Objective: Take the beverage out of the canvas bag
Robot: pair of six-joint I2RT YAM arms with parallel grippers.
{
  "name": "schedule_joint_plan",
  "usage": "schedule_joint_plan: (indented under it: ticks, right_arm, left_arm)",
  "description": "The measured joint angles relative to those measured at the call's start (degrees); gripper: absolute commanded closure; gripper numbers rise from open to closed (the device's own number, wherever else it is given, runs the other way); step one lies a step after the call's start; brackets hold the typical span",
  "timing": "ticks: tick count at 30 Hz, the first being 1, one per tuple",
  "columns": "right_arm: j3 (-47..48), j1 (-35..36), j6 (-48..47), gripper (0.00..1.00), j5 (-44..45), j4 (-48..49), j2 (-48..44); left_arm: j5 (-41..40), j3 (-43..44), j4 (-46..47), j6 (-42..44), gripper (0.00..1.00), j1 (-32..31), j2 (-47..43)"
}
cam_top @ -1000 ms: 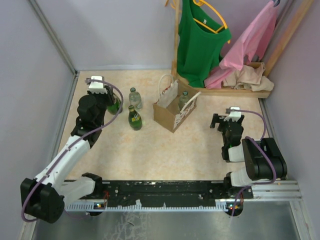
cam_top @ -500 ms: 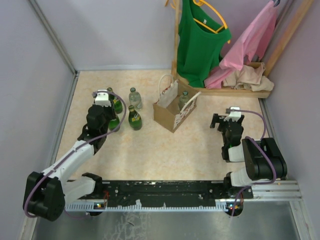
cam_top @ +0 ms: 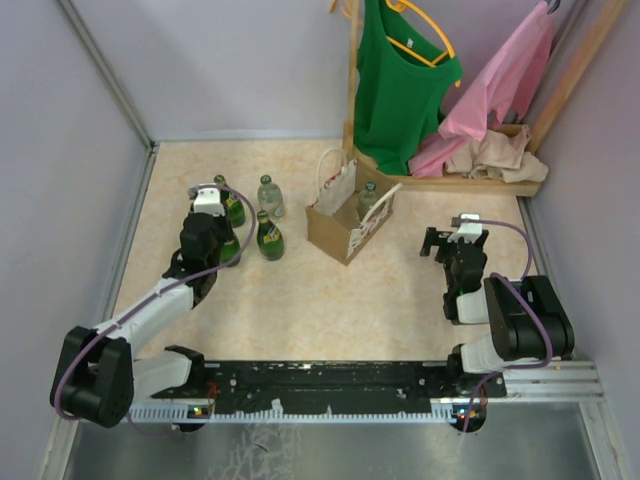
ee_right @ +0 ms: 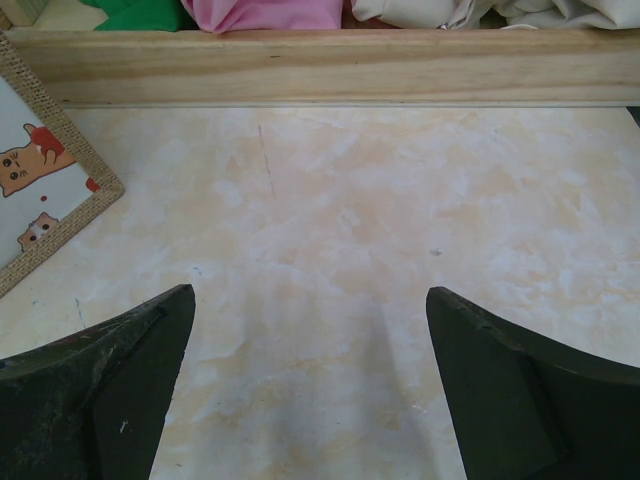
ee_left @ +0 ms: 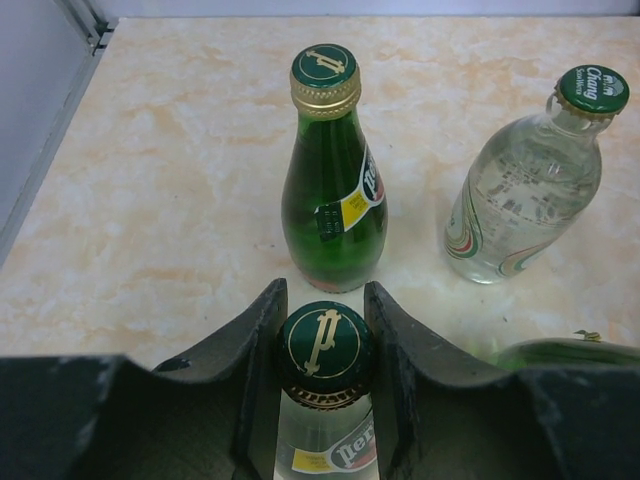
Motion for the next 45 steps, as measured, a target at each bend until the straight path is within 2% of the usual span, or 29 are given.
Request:
schedule_joint_plan:
  ticks: [1,2,3,4,13,18,22,26,30,34,39,45]
  right_arm:
    - [0.00,0.00,0.00,0.01,-0.02,0.00,0.00]
    - [0.00,0.00,0.00,0.01,-0.02,0.00,0.00]
    - [0.00,0.00,0.00,0.01,-0.02,0.00,0.00]
    - [0.00,0.00,0.00,0.01,-0.02,0.00,0.00]
    - [0.00,0.00,0.00,0.01,-0.02,0.00,0.00]
    - [0.00,0.00,0.00,0.01,-0.02,0.00,0.00]
    - [0.00,0.00,0.00,0.01,-0.02,0.00,0.00]
    - [0.00,0.00,0.00,0.01,0.00,0.00,0.00]
    - [0.00,0.00,0.00,0.01,-0.02,0.00,0.00]
    - [0.00,0.00,0.00,0.01,-0.02,0.00,0.00]
    - [0.00,0.00,0.00,0.01,-0.02,0.00,0.00]
    - [0.00,0.00,0.00,0.01,-0.02,0.00,0.00]
  left_arm:
    - [-0.28,-0.28,0.57,-0.02,0.37,0.00,0.00]
    - [-0.59,-0.44,1.09,-0.02,0.17,0.00,0.00]
    - [-0.94,-0.46,2.16,-0.15,0.03,0.00,0.00]
    - [-1.27,-0.44,3.52,-0.22,0.01,0.00,-0.17]
    - [-1.05,0.37,7.39,-1.01,0.00,0.00,-1.84]
    - [7.04,7.67,6.27,-0.83,0.00,-0.55,-1.95]
    - [14.91,16.50,6.56,-0.57,0.05,-4.37,-0.15]
    - [19.74,25.29,7.17,2.05,0.09,-12.35,6.69]
    - [25.55,36.35,5.73,3.72,0.19,-17.86,19.04]
    - [31.04,46.75,2.60,3.41,0.20,-18.58,30.75]
    - [36.70,58.29,-2.34,2.60,0.15,-18.53,42.71]
    - [39.47,62.42,-6.32,2.23,0.10,-18.73,48.13]
